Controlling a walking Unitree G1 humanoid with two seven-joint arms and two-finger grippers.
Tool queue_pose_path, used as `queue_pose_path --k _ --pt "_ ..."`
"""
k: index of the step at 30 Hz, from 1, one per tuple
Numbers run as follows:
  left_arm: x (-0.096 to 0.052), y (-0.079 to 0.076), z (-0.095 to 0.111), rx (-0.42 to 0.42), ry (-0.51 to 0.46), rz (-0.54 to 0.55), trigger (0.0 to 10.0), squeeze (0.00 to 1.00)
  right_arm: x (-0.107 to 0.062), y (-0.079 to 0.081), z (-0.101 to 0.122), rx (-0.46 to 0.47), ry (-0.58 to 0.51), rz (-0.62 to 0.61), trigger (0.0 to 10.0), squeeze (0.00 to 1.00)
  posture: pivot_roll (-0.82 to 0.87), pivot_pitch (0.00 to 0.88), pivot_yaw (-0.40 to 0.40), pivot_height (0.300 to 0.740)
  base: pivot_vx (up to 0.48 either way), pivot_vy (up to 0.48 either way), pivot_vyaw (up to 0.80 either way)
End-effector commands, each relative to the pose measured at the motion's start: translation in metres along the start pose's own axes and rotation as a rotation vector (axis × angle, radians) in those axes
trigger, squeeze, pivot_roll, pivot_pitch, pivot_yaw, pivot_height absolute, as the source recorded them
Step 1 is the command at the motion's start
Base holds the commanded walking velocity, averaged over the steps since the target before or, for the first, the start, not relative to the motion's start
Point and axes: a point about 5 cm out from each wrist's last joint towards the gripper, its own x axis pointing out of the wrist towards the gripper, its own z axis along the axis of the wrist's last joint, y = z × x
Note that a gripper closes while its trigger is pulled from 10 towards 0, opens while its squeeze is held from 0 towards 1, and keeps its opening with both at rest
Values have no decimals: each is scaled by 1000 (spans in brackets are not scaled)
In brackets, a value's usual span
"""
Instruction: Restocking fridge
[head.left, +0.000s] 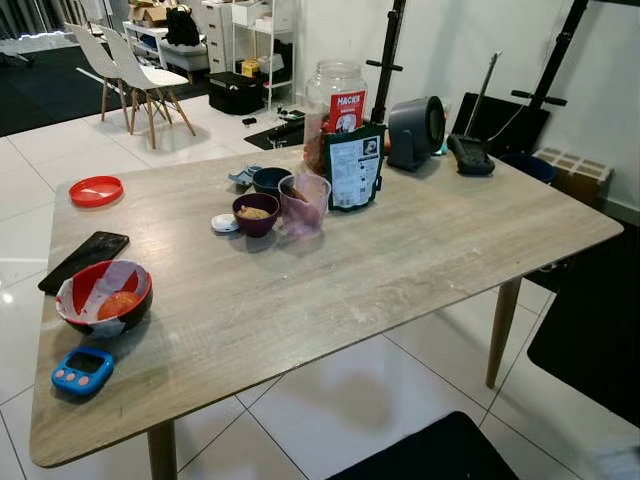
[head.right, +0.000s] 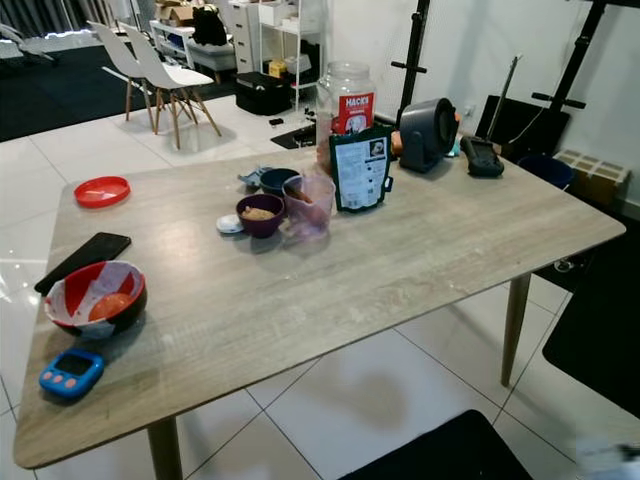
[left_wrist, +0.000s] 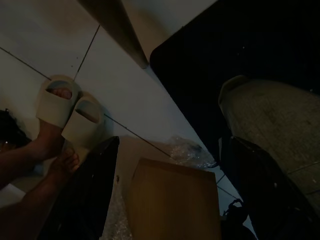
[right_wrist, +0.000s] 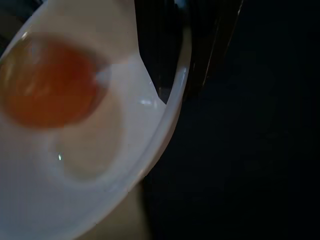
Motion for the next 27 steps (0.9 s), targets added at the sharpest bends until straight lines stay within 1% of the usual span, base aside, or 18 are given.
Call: queue_pose_path --k 1,2,4,5,6,7,8,9,10,11,12,15,16,18,22,25,27 --pt "0 -12 -7 -4 27 -42 10000 0 0 -1 7 -37 -49 -53 10000 0 -41 0 -36 740 0 0 0" --pt "0 -12 -7 -4 26 -42 10000 0 2 8 7 -29 -62 -49 10000 0 -41 0 -36 740 0 0 0" --pt "0 -12 -7 -4 26 -42 10000 0 2 8 7 -29 -62 -49 10000 0 -41 0 -36 740 0 0 0" --pt "0 -12 -7 -4 26 -42 10000 0 2 14 7 -21 -68 -46 10000 0 -41 0 -36 740 0 0 0" --pt "0 -12 -7 -4 26 -43 10000 0 4 25 5 -16 -67 -33 10000 0 -33 0 -36 740 0 0 0" --pt "0 -12 -7 -4 26 -43 10000 0 4 25 5 -16 -67 -33 10000 0 -33 0 -36 740 0 0 0" --pt "0 -12 -6 -6 24 -42 10000 0 5 38 1 -23 -61 -33 10000 0 -27 0 -37 740 0 0 0" --pt "1 -12 -6 -8 23 -42 10000 0 6 46 -2 -30 -58 -35 10000 0 -23 0 -36 740 0 0 0" --pt "1 -12 -6 -8 23 -42 10000 0 6 46 -2 -30 -58 -35 10000 0 -23 0 -36 740 0 0 0" --pt "1 -12 -5 -9 22 -42 10000 0 6 51 -3 -45 -59 -42 10000 0 -23 0 -36 740 0 0 0" --pt "1 -12 -5 -9 22 -42 10000 0 6 51 -3 -45 -59 -42 10000 0 -23 0 -36 740 0 0 0" --pt "1 -13 -5 -10 22 -43 10000 0 6 59 3 -138 -90 -79 10000 0 -23 0 -36 740 0 0 0" --pt "1 -13 -5 -10 22 -43 10000 0 6 59 3 -138 -90 -79 10000 0 -23 0 -36 740 0 0 0" --pt "1 -14 -6 -9 26 -45 10000 0 6 61 9 -182 -115 -105 10000 0 -23 0 -36 740 0 0 0" --pt "1 -15 -7 -6 28 -48 10000 0 6 62 15 -196 -134 -123 10000 0 -23 0 -36 740 0 0 0" --pt "1 -16 -4 -2 25 -52 10000 0 5 57 24 -233 -156 -193 10000 0 -23 0 -29 740 0 0 0" --pt "2 -17 -3 -1 21 -53 10000 0 5 56 26 -246 -164 -214 10000 0 -22 0 -27 740 0 0 -300"
